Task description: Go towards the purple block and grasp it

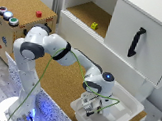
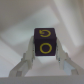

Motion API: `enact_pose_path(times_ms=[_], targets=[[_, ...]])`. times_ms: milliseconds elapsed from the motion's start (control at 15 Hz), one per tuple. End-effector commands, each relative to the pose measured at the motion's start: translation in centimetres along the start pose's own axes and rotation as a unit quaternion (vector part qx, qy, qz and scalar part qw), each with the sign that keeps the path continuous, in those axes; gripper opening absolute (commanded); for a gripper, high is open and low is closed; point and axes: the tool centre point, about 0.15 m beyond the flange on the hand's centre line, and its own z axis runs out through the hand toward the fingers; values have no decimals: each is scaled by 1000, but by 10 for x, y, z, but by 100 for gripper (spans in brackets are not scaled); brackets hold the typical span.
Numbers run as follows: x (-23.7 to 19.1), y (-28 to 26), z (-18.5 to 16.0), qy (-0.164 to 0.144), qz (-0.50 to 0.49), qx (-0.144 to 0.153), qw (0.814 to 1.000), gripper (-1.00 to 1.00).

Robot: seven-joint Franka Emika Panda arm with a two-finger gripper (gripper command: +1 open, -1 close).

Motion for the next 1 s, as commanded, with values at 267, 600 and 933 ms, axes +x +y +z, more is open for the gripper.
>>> enact_pose_path(times_ms=[267,600,933], targets=[[28,-131,-48,-18,-215,111,970,-100],[12,-181,-9,-88,-295,117,944,-100],[6,-207,20,-113,-346,113,925,-100]])
